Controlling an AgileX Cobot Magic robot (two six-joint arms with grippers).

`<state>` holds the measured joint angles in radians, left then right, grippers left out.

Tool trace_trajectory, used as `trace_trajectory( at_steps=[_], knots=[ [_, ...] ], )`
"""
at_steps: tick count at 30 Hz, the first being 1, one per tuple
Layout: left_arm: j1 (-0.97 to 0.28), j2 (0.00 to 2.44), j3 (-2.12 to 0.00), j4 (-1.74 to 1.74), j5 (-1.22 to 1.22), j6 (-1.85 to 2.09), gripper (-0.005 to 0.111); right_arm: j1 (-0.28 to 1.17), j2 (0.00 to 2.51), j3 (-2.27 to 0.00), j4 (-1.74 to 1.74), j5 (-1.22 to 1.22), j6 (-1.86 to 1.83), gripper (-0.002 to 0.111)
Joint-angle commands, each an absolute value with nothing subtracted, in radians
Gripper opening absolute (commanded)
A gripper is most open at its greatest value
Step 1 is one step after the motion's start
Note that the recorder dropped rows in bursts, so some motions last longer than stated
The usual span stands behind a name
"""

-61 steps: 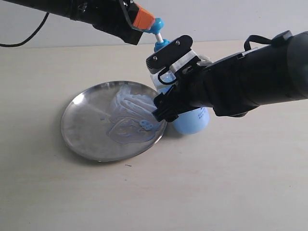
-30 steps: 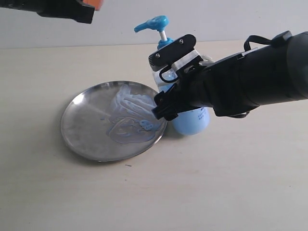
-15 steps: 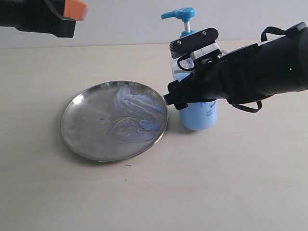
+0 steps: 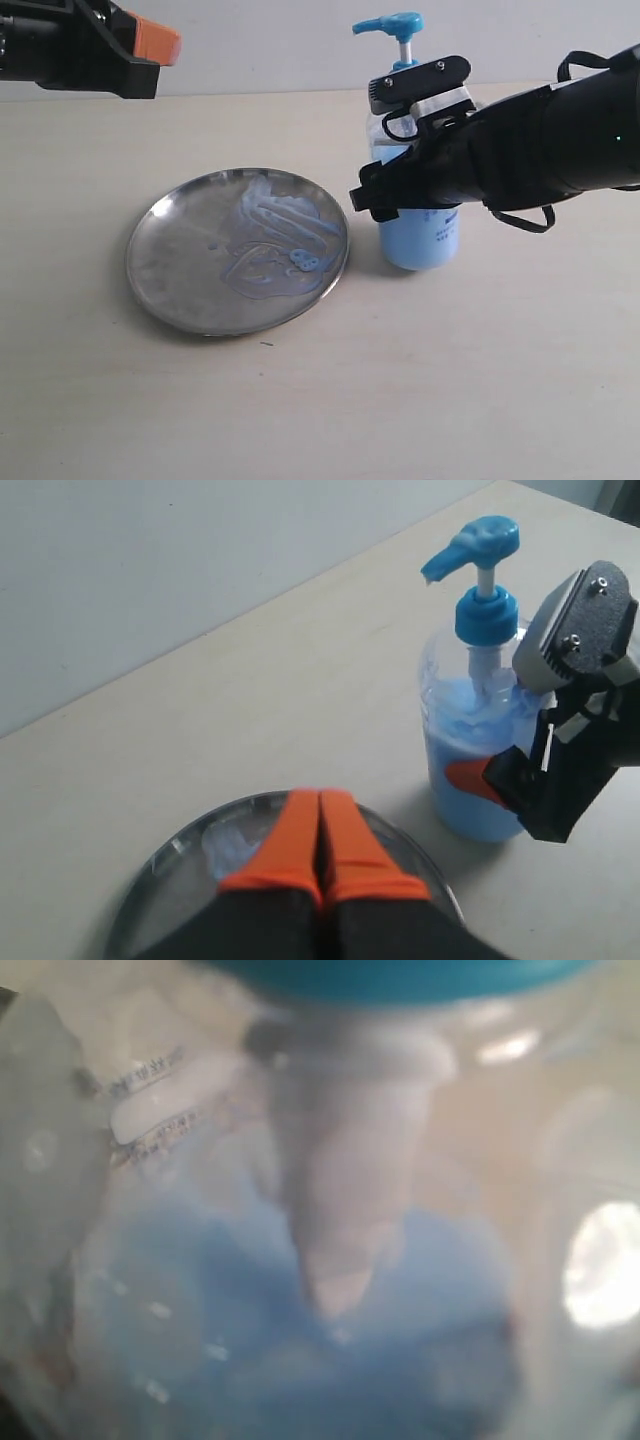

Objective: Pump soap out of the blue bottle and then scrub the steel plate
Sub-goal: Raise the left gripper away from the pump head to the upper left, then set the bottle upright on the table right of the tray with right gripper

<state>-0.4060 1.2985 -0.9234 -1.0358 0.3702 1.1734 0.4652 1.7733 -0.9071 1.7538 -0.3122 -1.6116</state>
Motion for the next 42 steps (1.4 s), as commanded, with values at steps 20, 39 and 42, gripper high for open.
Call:
trace_trajectory(
  at_steps=[20, 39, 42],
  knots=[
    [-0.404, 1.29, -0.85, -1.067, 0.363, 1.17, 0.0, 0.288, 1.664, -0.754, 0.902, -0.345, -0.731, 0.0],
    [-0.404, 1.29, -0.85, -1.077, 0.36, 1.174, 0.0, 0.272, 1.729, -0.753, 0.408, -0.416, -0.248, 0.0],
    [-0.404, 1.29, -0.85, -1.077, 0.358, 1.174, 0.0, 0.272, 1.757, -0.753, 0.31, -0.416, -0.166, 0.0]
  ],
)
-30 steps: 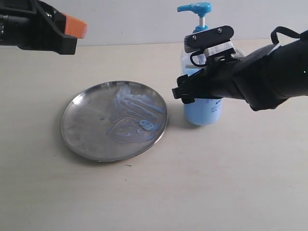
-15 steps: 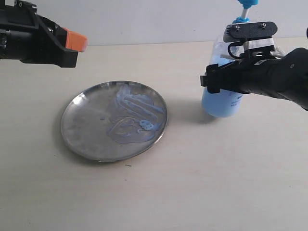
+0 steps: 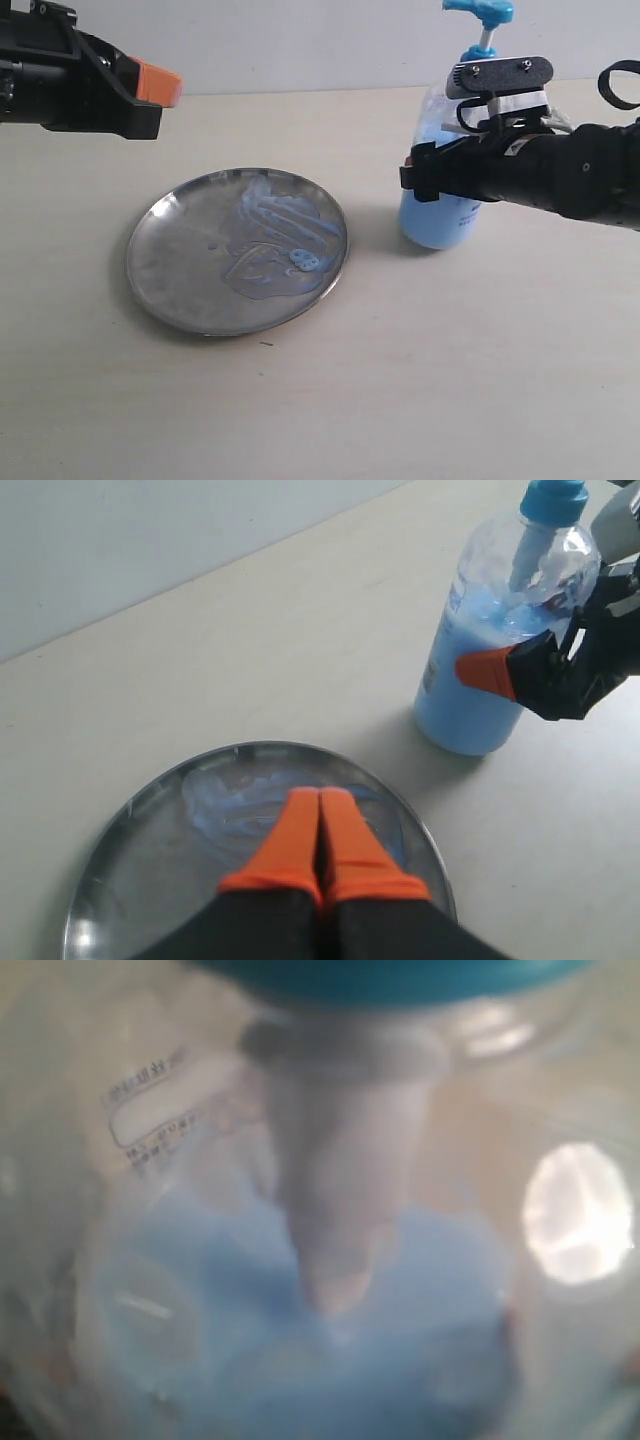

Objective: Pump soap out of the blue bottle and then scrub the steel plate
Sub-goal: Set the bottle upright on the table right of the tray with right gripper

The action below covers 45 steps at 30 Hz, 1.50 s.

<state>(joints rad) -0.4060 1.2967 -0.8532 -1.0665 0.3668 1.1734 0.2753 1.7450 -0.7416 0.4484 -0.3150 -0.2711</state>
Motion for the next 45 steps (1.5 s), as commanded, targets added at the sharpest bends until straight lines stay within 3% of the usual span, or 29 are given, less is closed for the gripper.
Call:
trace_trajectory(
  at_steps=[1, 15, 37, 42, 45],
  knots=[
    [-0.404, 1.29, -0.85, -1.077, 0.358, 1.174, 0.0, 0.272, 1.769, -0.753, 0.295, -0.416, -0.151, 0.0],
    [-0.404, 1.29, -0.85, -1.077, 0.358, 1.174, 0.0, 0.272, 1.895, -0.753, 0.118, -0.532, -0.031, 0.0],
    [-0.408, 1.29, -0.85, -1.079, 0.377, 1.174, 0.0, 0.272, 1.989, -0.755, 0.114, -0.608, -0.043, 0.0],
    [-0.408, 1.29, -0.85, -1.079, 0.377, 1.174, 0.0, 0.272, 1.989, -0.755, 0.114, -0.624, -0.043, 0.025],
    [-0.408, 1.29, -0.85, -1.079, 0.377, 1.174, 0.0, 0.272, 1.989, -0.755, 0.116, -0.673, -0.043, 0.057]
  ],
)
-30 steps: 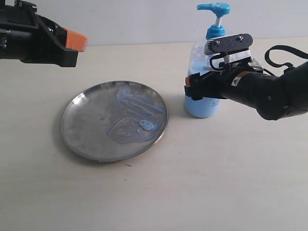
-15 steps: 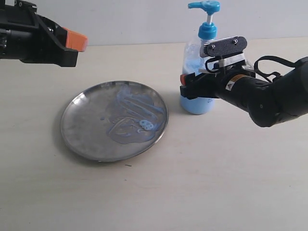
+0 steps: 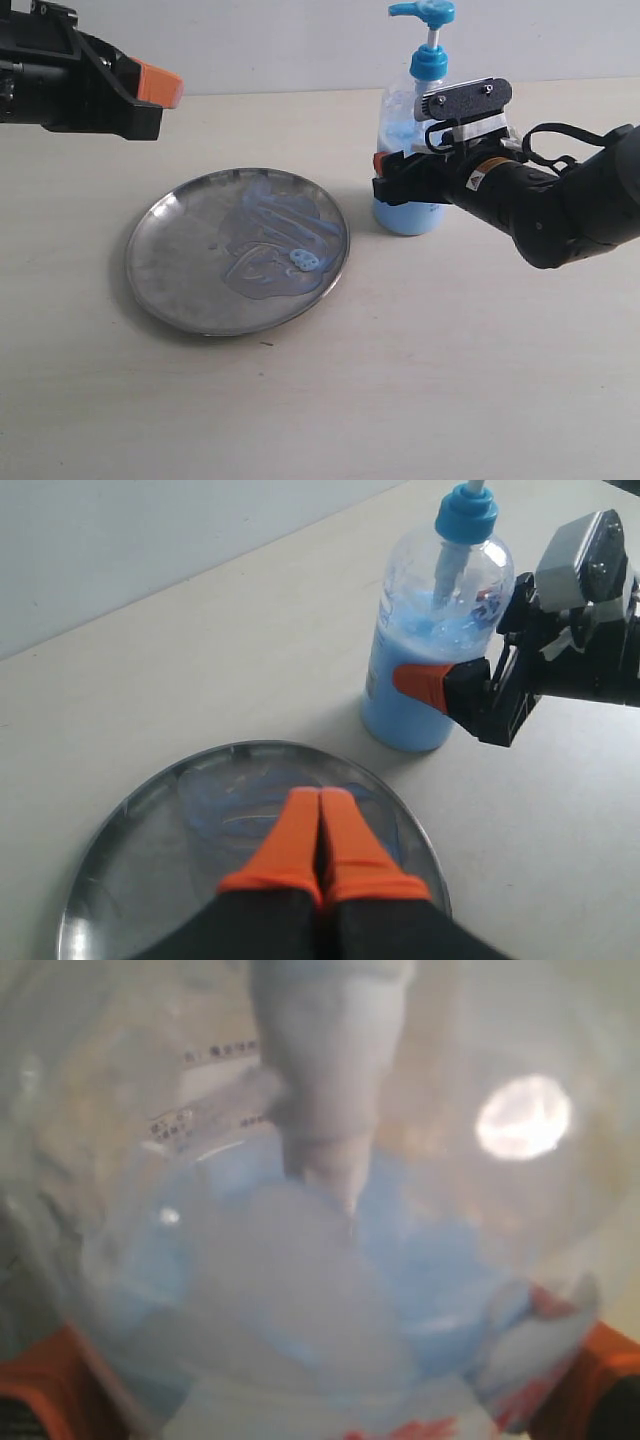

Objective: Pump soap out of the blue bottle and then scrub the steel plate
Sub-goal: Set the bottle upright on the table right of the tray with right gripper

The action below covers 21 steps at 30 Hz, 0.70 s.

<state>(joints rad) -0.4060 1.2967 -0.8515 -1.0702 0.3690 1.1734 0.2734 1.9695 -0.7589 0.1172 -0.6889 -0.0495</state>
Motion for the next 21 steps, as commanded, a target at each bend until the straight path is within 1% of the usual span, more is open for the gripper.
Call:
trace_trajectory(
  at_steps=[1, 3, 7, 10, 21],
  knots=[
    [-0.408, 1.29, -0.85, -1.079, 0.377, 1.174, 0.0, 0.272, 1.989, -0.755, 0.116, -0.686, -0.043, 0.067],
    [-0.408, 1.29, -0.85, -1.079, 0.377, 1.174, 0.0, 0.272, 1.989, -0.755, 0.116, -0.686, -0.043, 0.082],
    [-0.408, 1.29, -0.85, -1.079, 0.377, 1.174, 0.0, 0.272, 1.989, -0.755, 0.13, -0.686, -0.035, 0.091],
    [-0.408, 1.29, -0.85, -1.079, 0.377, 1.174, 0.0, 0.272, 1.989, -0.755, 0.143, -0.686, 0.0, 0.093],
    [-0.408, 1.29, -0.85, -1.079, 0.378, 1.174, 0.0, 0.272, 1.989, -0.755, 0.183, -0.729, 0.0, 0.093]
  ],
)
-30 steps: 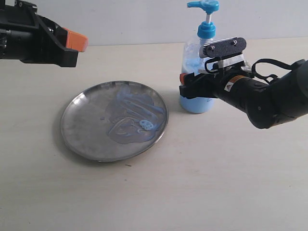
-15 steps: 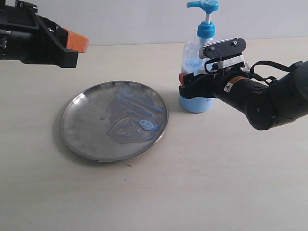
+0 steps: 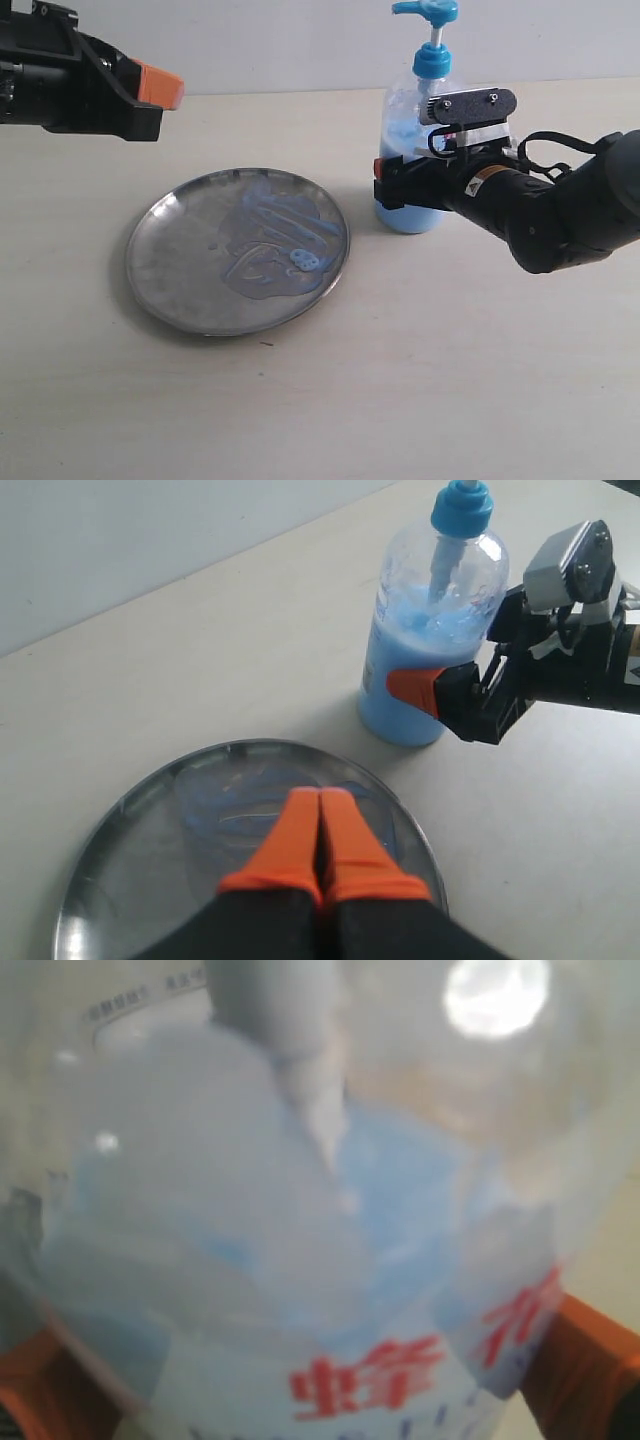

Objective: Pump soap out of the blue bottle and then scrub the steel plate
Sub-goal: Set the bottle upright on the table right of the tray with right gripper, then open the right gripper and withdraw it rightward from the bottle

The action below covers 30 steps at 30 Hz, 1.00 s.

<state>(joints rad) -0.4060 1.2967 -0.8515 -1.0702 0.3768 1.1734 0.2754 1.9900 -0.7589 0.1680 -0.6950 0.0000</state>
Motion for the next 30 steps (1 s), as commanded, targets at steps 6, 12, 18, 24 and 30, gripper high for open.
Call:
trace_trajectory(
  at_steps=[6, 12, 18, 24, 30],
  knots=[
    [-0.408, 1.29, -0.85, -1.079, 0.378, 1.174, 0.0, 0.272, 1.989, -0.755, 0.183, -0.737, 0.0, 0.093],
    [-0.408, 1.29, -0.85, -1.077, 0.377, 1.174, 0.0, 0.274, 1.989, -0.755, 0.133, -0.735, -0.068, 0.093],
    [-0.408, 1.29, -0.85, -1.075, 0.377, 1.174, 0.0, 0.274, 1.989, -0.755, 0.11, -0.737, -0.068, 0.093],
    [-0.408, 1.29, -0.85, -1.064, 0.377, 1.174, 0.0, 0.274, 1.983, -0.755, 0.11, -0.734, -0.068, 0.093],
    [-0.408, 1.29, -0.85, -1.062, 0.377, 1.174, 0.0, 0.274, 1.934, -0.755, 0.11, -0.707, -0.098, 0.093]
  ],
)
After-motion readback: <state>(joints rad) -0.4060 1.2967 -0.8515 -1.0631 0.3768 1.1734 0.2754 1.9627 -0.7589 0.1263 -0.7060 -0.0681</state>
